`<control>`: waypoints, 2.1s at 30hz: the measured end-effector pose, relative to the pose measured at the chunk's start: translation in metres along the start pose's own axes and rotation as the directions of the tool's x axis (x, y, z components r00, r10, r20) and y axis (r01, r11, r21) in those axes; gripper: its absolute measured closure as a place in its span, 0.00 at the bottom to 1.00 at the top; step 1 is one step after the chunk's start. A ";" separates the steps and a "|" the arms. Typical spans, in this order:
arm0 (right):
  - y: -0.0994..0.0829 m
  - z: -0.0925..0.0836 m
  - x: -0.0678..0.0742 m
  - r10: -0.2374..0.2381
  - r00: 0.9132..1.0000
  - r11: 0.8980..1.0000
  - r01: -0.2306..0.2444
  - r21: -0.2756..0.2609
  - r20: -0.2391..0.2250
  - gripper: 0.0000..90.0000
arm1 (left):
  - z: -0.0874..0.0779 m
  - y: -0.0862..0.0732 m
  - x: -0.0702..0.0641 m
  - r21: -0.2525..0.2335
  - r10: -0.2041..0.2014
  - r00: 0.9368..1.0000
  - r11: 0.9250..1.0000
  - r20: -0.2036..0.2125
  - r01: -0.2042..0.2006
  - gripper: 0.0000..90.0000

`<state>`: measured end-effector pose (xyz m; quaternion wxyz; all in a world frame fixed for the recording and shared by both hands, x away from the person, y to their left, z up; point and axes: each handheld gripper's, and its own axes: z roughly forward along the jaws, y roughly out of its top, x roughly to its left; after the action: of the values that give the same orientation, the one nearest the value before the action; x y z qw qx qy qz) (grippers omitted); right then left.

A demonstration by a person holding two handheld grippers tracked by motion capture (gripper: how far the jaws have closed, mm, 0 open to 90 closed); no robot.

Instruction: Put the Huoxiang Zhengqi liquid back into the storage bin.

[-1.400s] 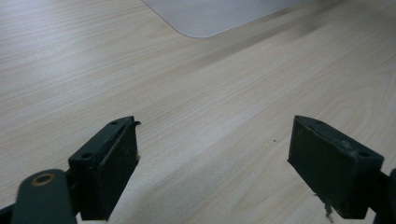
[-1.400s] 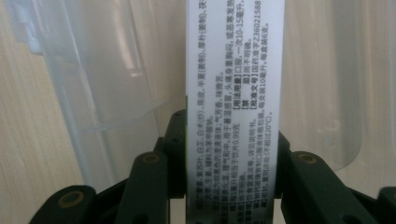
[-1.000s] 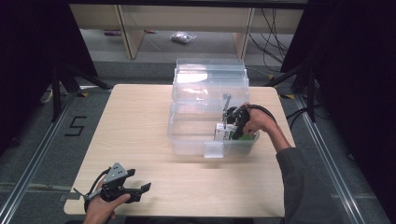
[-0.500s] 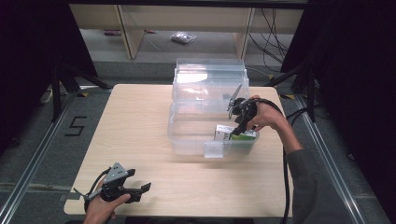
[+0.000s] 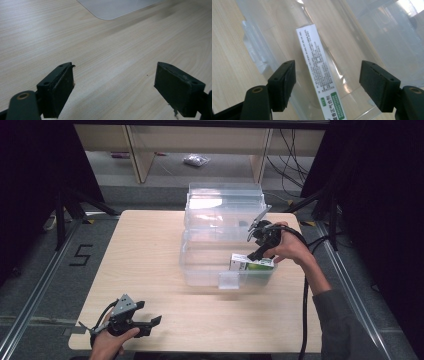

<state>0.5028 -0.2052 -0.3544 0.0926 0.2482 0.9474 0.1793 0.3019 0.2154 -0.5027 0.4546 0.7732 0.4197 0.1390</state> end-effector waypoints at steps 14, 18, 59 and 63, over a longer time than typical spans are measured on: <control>-0.007 -0.010 0.015 0.078 0.997 0.994 -0.076 -0.075 0.020 0.27 | -0.001 0.000 0.000 0.001 0.004 1.000 1.000 0.001 -0.004 0.17; -0.010 -0.012 0.019 0.091 0.996 0.990 -0.088 -0.107 0.023 0.27 | 0.000 0.000 0.000 0.002 0.004 1.000 1.000 0.001 -0.004 0.17; -0.044 -0.012 0.067 0.186 0.982 0.938 -0.191 -0.289 -0.045 0.24 | -0.001 0.000 0.000 0.002 0.005 1.000 1.000 0.000 -0.005 0.17; -0.048 -0.011 0.070 0.176 0.983 0.935 -0.183 -0.303 -0.051 0.24 | -0.001 0.000 0.000 0.002 0.006 1.000 1.000 -0.004 -0.006 0.17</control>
<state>0.4186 -0.2116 -0.3688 0.1022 0.3143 0.8824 0.3348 0.3014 0.2155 -0.5021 0.4526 0.7746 0.4184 0.1415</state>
